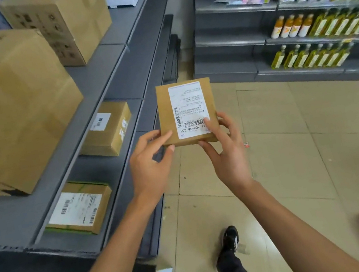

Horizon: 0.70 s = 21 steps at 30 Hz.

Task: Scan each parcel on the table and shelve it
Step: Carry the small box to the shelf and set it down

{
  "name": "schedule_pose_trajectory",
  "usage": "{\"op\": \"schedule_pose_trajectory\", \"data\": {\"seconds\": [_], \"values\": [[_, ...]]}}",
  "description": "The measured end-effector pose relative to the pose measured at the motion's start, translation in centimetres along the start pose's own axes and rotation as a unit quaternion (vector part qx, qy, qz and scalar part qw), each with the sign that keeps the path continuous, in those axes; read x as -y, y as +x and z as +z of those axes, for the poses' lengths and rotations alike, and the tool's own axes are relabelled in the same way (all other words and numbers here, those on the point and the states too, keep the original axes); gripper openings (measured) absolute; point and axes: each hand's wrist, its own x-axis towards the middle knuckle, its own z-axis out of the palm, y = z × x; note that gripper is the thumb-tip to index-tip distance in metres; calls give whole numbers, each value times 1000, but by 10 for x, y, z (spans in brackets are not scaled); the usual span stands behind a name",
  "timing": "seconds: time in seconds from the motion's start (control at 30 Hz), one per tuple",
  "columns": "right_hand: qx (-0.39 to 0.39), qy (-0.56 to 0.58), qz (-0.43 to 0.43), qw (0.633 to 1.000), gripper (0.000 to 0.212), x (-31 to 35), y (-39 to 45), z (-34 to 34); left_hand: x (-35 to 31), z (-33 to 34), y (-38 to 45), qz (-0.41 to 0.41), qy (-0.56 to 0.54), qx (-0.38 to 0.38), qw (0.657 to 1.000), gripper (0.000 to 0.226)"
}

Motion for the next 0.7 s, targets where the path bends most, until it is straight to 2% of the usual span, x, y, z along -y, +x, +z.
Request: {"op": "schedule_pose_trajectory", "data": {"seconds": [0.3,0.7], "values": [[-19,20,-13,1000,55,-118,97,-30,-21,117,93,-19,2,4,1000,40],[19,47,2,999,55,-210,183,-20,-4,204,176,-68,9,-18,998,39]]}}
